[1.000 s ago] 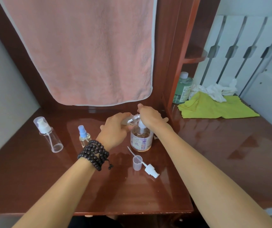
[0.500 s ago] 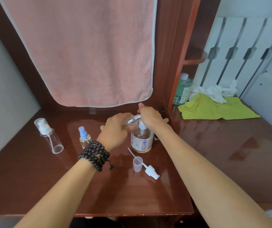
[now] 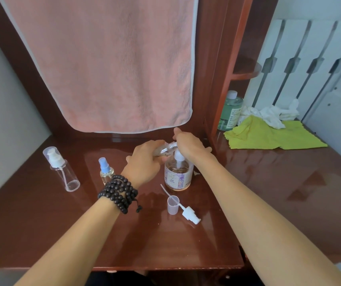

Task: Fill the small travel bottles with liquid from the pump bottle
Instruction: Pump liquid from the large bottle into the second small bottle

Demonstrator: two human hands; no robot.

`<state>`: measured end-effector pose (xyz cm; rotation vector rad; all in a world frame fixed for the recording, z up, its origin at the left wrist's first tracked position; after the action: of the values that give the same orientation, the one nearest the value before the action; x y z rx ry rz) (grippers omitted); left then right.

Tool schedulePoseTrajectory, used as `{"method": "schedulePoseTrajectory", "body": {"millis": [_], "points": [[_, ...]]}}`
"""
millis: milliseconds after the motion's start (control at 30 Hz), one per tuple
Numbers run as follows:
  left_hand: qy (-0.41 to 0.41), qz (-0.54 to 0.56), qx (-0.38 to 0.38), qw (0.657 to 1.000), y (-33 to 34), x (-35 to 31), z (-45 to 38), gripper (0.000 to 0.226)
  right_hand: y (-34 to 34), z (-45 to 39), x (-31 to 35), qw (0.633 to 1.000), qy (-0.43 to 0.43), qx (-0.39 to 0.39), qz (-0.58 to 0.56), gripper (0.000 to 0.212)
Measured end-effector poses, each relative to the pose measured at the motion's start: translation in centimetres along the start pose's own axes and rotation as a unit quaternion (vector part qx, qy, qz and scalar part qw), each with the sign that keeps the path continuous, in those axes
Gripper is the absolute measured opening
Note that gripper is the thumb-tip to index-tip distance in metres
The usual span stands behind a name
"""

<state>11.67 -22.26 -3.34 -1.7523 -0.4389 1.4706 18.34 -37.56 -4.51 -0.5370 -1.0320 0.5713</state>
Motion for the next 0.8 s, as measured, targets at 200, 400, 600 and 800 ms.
{"method": "schedulePoseTrajectory", "body": {"millis": [200, 400, 600, 800], "points": [[0.019, 0.0, 0.012, 1.0, -0.4, -0.3, 0.5, 0.04, -0.1, 0.7, 0.0, 1.0, 0.006, 0.006, 0.013, 0.072], [0.032, -0.003, 0.005, 0.999, -1.1, -0.9, 0.3, 0.038, -0.8, 0.6, 0.3, 1.0, -0.022, 0.008, -0.018, 0.078], [0.006, -0.006, 0.004, 1.0, 0.3, 0.3, 0.1, 0.041, 0.5, -0.1, -0.4, 1.0, 0.007, -0.006, 0.003, 0.069], [0.031, 0.004, 0.005, 0.999, -0.4, -0.1, 0.3, 0.033, -0.5, 1.0, 0.2, 1.0, -0.013, 0.006, 0.007, 0.076]]}}
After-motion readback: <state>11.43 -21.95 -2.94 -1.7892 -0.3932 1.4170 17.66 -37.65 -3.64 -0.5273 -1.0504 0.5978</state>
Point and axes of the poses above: each hand's wrist, its own z-axis away from the middle knuckle, its own y-axis out of the palm, x = y × z, the point moved 1 cm from there along -z, towards the middle knuckle, and after that the axes turned 12 degrees about x, right-handed, at the moved point
